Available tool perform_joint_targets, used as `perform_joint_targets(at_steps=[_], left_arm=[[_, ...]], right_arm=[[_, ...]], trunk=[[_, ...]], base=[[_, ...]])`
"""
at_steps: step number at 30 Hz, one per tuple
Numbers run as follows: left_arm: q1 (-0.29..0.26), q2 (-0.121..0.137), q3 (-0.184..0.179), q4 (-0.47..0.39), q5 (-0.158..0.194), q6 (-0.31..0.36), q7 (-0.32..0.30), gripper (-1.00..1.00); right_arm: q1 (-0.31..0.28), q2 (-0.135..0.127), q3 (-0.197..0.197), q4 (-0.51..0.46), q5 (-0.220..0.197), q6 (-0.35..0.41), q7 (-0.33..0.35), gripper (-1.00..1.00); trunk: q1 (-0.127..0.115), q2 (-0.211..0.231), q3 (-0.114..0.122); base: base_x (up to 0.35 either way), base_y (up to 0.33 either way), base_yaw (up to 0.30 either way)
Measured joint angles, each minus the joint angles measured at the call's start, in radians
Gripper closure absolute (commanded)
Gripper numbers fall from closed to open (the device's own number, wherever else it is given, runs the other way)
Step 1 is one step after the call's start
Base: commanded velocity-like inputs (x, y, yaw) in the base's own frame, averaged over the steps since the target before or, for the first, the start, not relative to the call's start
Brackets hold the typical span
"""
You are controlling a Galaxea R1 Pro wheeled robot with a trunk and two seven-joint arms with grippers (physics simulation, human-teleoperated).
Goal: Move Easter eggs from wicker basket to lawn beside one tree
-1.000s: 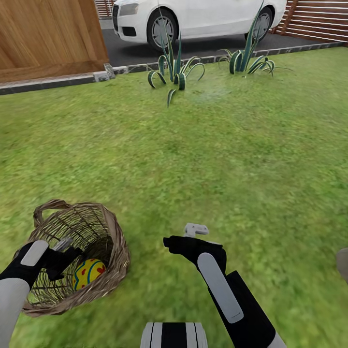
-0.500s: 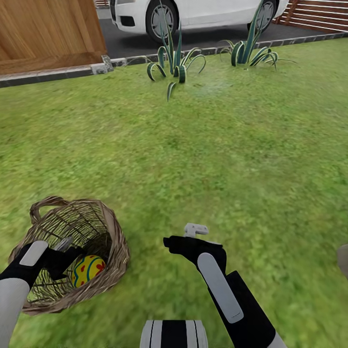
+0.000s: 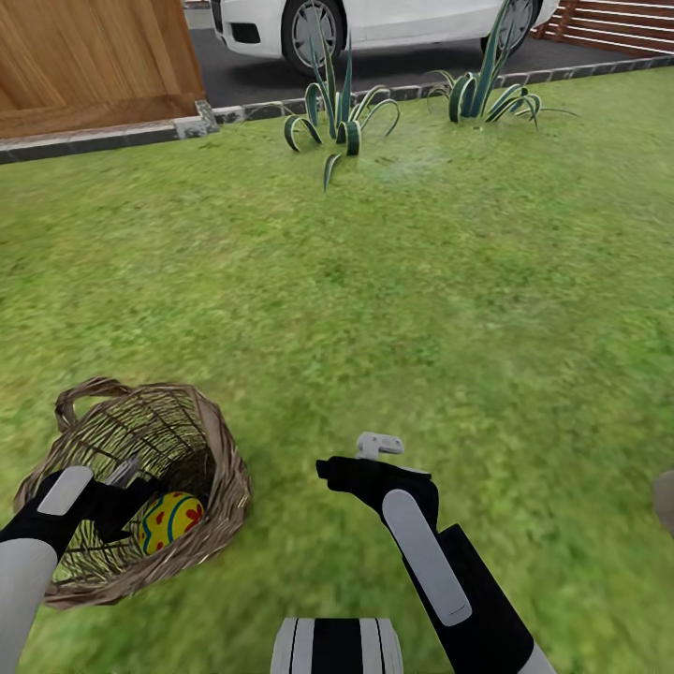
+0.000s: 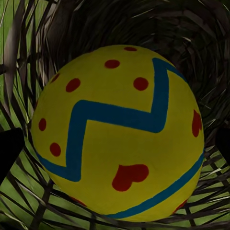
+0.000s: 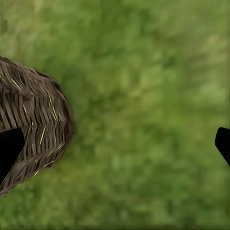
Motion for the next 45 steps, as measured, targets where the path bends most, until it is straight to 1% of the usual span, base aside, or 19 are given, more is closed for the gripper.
perform_joint_targets(at_steps=[4, 9, 28, 30, 31, 32, 33, 35, 38, 40, 45], left_arm=[[0.000, 0.000, 0.000, 0.000, 0.001, 0.000, 0.000, -1.00], [0.000, 0.000, 0.000, 0.000, 0.001, -0.001, 0.000, -1.00], [0.000, -0.001, 0.001, 0.000, 0.005, 0.000, 0.000, -1.00], [0.000, -0.001, 0.003, 0.000, 0.028, 0.000, 0.000, -1.00], [0.001, -0.001, 0.006, 0.001, 0.055, -0.001, 0.001, -1.00], [0.001, -0.001, 0.007, 0.001, 0.071, -0.001, 0.003, -1.00], [0.001, 0.000, 0.009, 0.001, 0.101, -0.002, 0.012, -1.00], [0.001, 0.001, 0.010, 0.001, 0.134, -0.003, 0.039, -1.00], [0.001, 0.000, 0.011, 0.000, 0.158, -0.006, 0.074, -1.00], [0.002, 0.000, 0.012, 0.000, 0.166, -0.006, 0.087, -1.00], [0.002, 0.000, 0.016, 0.000, 0.173, -0.007, 0.099, -1.00]], right_arm=[[-0.001, 0.000, 0.000, 0.000, 0.000, 0.000, 0.000, -1.00], [-0.001, 0.000, 0.000, 0.000, 0.000, 0.000, 0.000, -1.00], [-0.002, 0.000, 0.001, 0.000, 0.000, -0.001, 0.000, -1.00], [-0.002, 0.000, 0.001, 0.000, 0.000, -0.001, 0.000, -1.00], [-0.002, 0.000, 0.001, 0.000, 0.000, -0.001, 0.000, -1.00], [-0.002, 0.000, 0.001, 0.000, 0.000, -0.001, 0.000, -1.00], [-0.002, 0.000, 0.001, 0.000, 0.000, -0.002, 0.000, -1.00], [-0.002, 0.000, 0.001, 0.000, 0.000, -0.002, 0.000, -1.00], [-0.002, 0.000, 0.002, 0.000, 0.000, -0.002, 0.000, -1.00], [-0.002, 0.000, 0.002, 0.000, 0.000, -0.002, 0.000, -1.00], [-0.002, 0.000, 0.010, 0.000, 0.000, -0.002, 0.000, -1.00]], trunk=[[0.000, 0.000, 0.000], [0.002, -0.001, -0.019], [0.002, -0.001, -0.019], [0.002, -0.001, -0.019], [0.002, -0.001, -0.019], [0.002, -0.001, -0.019], [0.002, -0.001, -0.019], [0.002, -0.001, -0.019], [0.002, -0.001, -0.019], [0.002, -0.001, -0.019], [0.002, -0.001, -0.019]], base=[[0.000, 0.000, 0.000], [0.000, 0.000, 0.000], [0.000, 0.000, 0.000], [0.000, 0.000, 0.000], [0.000, 0.000, 0.000], [0.000, 0.000, 0.000], [0.000, 0.000, 0.000], [0.000, 0.000, 0.000], [0.000, 0.000, 0.000], [0.000, 0.000, 0.000], [0.000, 0.000, 0.000]])
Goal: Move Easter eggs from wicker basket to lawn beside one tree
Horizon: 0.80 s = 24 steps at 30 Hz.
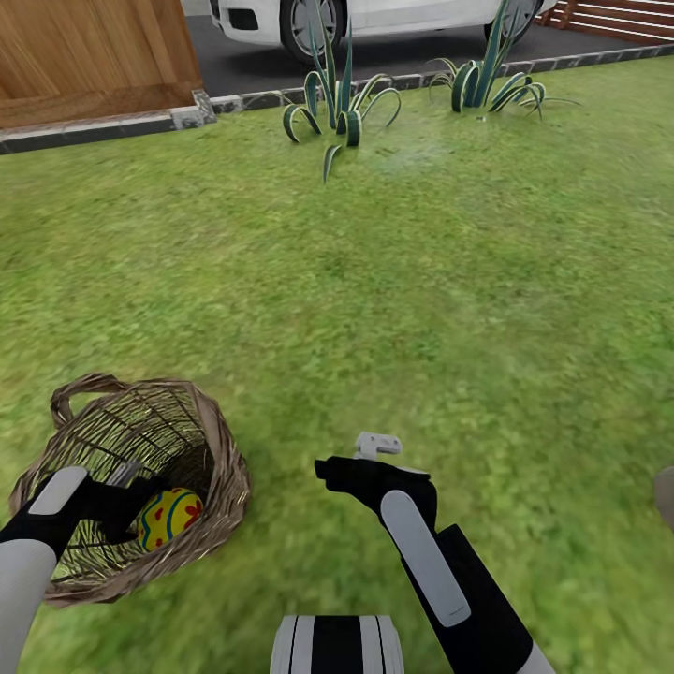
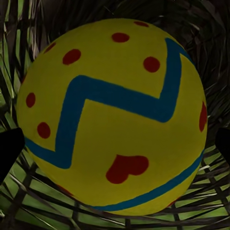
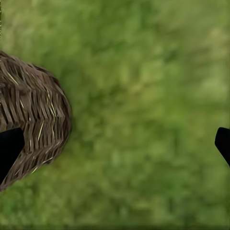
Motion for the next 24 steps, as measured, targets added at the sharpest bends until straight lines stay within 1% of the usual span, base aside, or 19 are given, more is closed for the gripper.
perform_joint_targets(at_steps=[7, 9, 11, 14, 18, 19, 23, 24], left_arm=[[0.000, 0.000, 0.004, 0.000, 0.004, 0.000, 0.003, -1.00], [0.000, -0.001, 0.008, 0.000, 0.022, -0.001, 0.004, -1.00], [0.000, 0.000, 0.010, 0.000, 0.056, -0.002, 0.005, -1.00], [0.000, 0.000, 0.012, 0.000, 0.075, -0.007, 0.006, -1.00], [0.000, 0.001, 0.014, 0.001, 0.083, -0.015, 0.007, -1.00], [0.000, 0.000, 0.017, 0.001, 0.084, -0.017, 0.007, -1.00], [0.000, 0.002, 0.055, 0.001, 0.088, -0.041, 0.008, -1.00], [0.000, 0.006, 0.063, 0.001, 0.088, -0.047, 0.008, -1.00]], right_arm=[[0.000, 0.001, 0.004, 0.000, 0.000, -0.001, 0.000, -1.00], [0.000, 0.001, 0.005, 0.000, 0.000, -0.001, 0.000, -1.00], [0.000, 0.000, 0.005, 0.000, 0.000, -0.001, 0.000, -1.00], [-0.001, 0.001, 0.005, 0.000, 0.000, -0.002, 0.000, -1.00], [0.000, 0.000, 0.005, 0.000, 0.000, -0.002, 0.000, -1.00], [0.000, 0.000, 0.005, 0.000, 0.000, -0.001, 0.000, -1.00], [-0.001, 0.000, 0.005, 0.000, 0.000, -0.002, 0.000, -1.00], [-0.001, 0.001, 0.005, 0.000, 0.000, -0.002, 0.000, -1.00]], trunk=[[0.000, 0.000, 0.000], [0.000, 0.000, 0.000], [0.000, 0.000, 0.000], [0.000, 0.000, 0.000], [0.000, 0.000, 0.000], [0.000, 0.000, 0.000], [0.000, 0.000, 0.000], [0.000, 0.000, 0.000]], base=[[0.000, 0.000, 0.000], [0.000, 0.000, 0.000], [0.000, 0.000, 0.000], [0.000, 0.000, 0.000], [0.000, 0.000, 0.000], [0.000, 0.000, 0.000], [0.000, 0.000, 0.000], [0.000, 0.000, 0.000]])
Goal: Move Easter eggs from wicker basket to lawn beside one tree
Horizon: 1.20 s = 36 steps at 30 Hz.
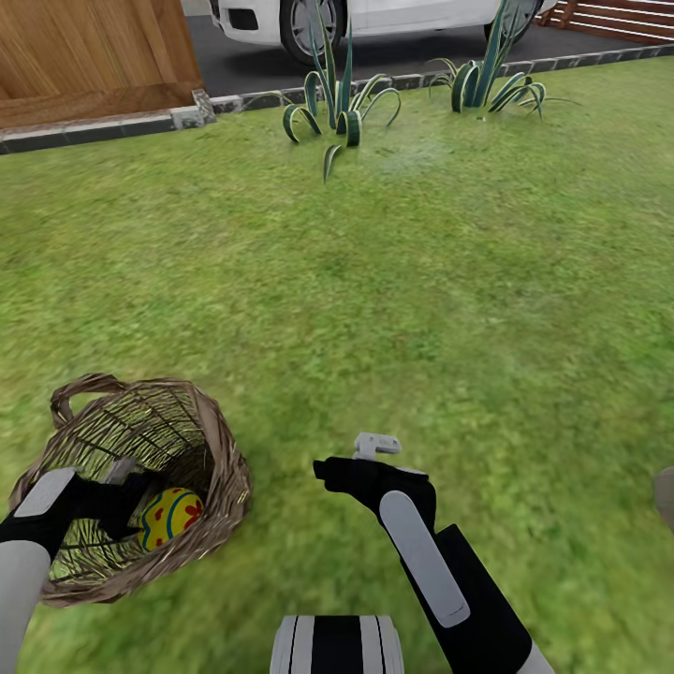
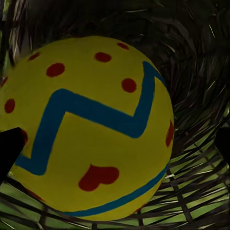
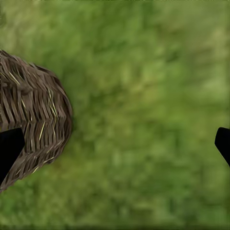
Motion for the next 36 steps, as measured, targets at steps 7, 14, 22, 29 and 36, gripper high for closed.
perform_joint_targets(at_steps=[7, 14, 22, 29, 36], left_arm=[[0.001, 0.017, 0.014, 0.000, 0.045, -0.033, 0.000, -1.00], [0.003, 0.028, 0.015, 0.001, 0.065, -0.086, -0.001, -1.00], [0.003, 0.031, 0.016, 0.002, 0.068, -0.115, 0.002, -1.00], [0.002, 0.037, 0.016, 0.036, 0.071, -0.135, 0.046, -1.00], [0.002, 0.037, 0.016, 0.036, 0.072, -0.135, 0.084, -1.00]], right_arm=[[0.000, 0.001, 0.001, 0.000, 0.000, 0.000, 0.000, -1.00], [0.000, 0.002, 0.002, 0.000, 0.000, 0.000, 0.000, -1.00], [0.000, 0.002, 0.039, 0.000, 0.001, 0.000, -0.001, -1.00], [0.000, 0.002, 0.043, 0.000, 0.003, 0.000, -0.003, -1.00], [0.000, 0.002, 0.043, 0.000, 0.003, 0.000, -0.005, -1.00]], trunk=[[0.000, 0.000, 0.000], [0.000, 0.000, 0.000], [0.000, 0.000, 0.000], [0.000, 0.000, 0.000], [0.000, 0.000, 0.000]], base=[[0.000, 0.000, 0.000], [0.000, 0.000, 0.000], [0.000, 0.000, 0.000], [0.000, 0.000, 0.000], [0.000, 0.000, 0.000]])
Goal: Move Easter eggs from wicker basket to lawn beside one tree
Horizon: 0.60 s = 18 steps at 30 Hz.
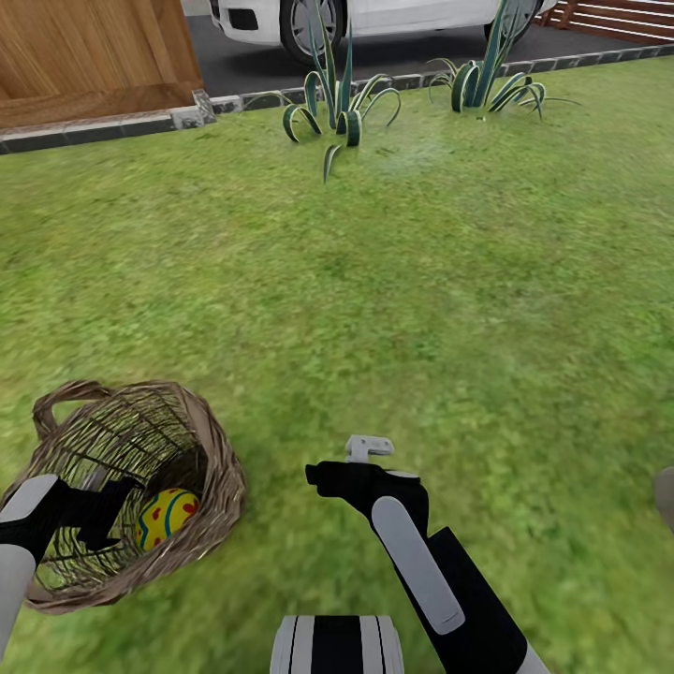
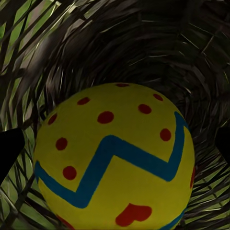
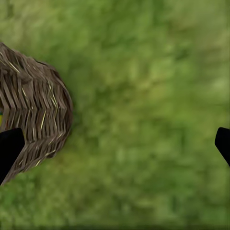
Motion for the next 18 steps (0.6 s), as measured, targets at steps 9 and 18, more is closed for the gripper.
perform_joint_targets(at_steps=[9, 18], left_arm=[[0.000, -0.001, 0.000, 0.000, -0.002, 0.002, 0.002, -1.00], [0.000, -0.002, 0.000, -0.001, -0.001, 0.002, 0.001, -1.00]], right_arm=[[0.000, 0.000, 0.000, 0.000, 0.000, 0.000, 0.001, -1.00], [0.000, 0.000, 0.000, 0.000, 0.000, 0.000, 0.001, -1.00]], trunk=[[0.000, 0.000, 0.000], [0.000, 0.000, -0.004]], base=[[0.000, 0.000, 0.000], [0.000, 0.000, 0.000]])
